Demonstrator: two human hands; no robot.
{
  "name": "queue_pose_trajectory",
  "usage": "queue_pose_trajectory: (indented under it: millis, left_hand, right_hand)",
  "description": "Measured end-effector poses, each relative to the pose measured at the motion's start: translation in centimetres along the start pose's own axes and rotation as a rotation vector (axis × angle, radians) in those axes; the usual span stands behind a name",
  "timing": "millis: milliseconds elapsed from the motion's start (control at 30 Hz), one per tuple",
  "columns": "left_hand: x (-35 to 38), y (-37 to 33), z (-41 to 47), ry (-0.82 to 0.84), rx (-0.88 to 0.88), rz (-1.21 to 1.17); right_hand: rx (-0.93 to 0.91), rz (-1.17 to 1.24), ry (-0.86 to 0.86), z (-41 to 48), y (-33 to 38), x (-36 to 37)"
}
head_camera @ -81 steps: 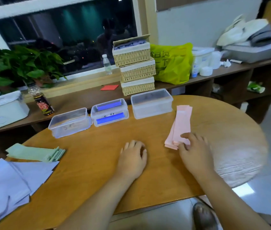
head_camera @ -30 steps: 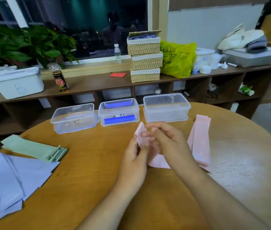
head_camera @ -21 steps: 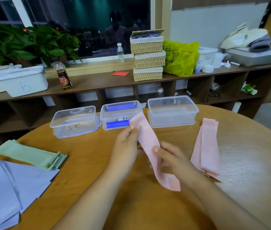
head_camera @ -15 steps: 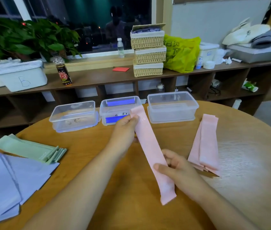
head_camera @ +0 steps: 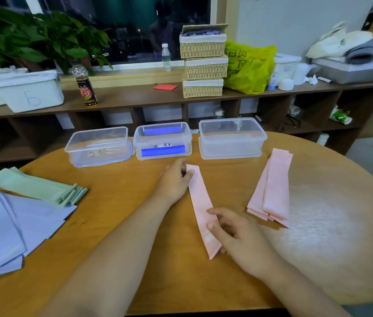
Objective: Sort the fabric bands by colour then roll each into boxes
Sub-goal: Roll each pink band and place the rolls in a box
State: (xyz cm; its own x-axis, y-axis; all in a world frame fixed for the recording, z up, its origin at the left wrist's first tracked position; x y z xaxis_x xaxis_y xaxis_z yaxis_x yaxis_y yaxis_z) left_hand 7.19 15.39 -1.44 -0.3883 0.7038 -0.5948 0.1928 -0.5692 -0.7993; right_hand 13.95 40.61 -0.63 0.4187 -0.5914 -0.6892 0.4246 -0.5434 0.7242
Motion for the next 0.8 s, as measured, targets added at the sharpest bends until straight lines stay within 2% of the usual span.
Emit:
queue_pose_trajectory:
  millis: [100, 267, 367, 600, 800]
  left_hand:
    - [0.3, 0.2, -2.1, -0.094, 0.043, 0.090]
    - [0.1, 0.6, -7.1, -0.118, 0.080, 0.208]
    - [-0.3, 1.5, -10.3, -0.100, 0.108, 0.198]
    - [-1.5, 2.6, -16.9, -0.038, 0.200, 0.245]
    - [-2.1, 2.9, -18.0, -0.041, 0.230, 0.207]
  right_hand:
    - [-0.039, -0.004, 0.034, -0.5, -0.1, 0.1]
    - [-0.107, -0.005, 0.109, -1.5, 0.5, -0.3]
    - [-0.110, -0.031, 0.034, -2.2, -0.3, -0.5]
    - [-0.171, -0.324, -0.071, -4.0, -2.1, -0.1]
    - [-0.184, -0.311, -0.059, -3.7, -2.7, 0.2]
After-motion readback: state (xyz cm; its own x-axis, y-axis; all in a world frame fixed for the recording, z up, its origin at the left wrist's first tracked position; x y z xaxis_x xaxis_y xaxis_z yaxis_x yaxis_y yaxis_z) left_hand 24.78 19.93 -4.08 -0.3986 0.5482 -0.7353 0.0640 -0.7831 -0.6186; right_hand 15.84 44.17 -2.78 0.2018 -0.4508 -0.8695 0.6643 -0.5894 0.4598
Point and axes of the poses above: each hand's wrist, its own z-axis towards the middle knuckle, its own x-axis out of the palm, y = z × x, the point moved 1 cm from there along z, towards the middle knuckle, and after that the axes turned 8 degrees about -z, right-handed, at the moved point
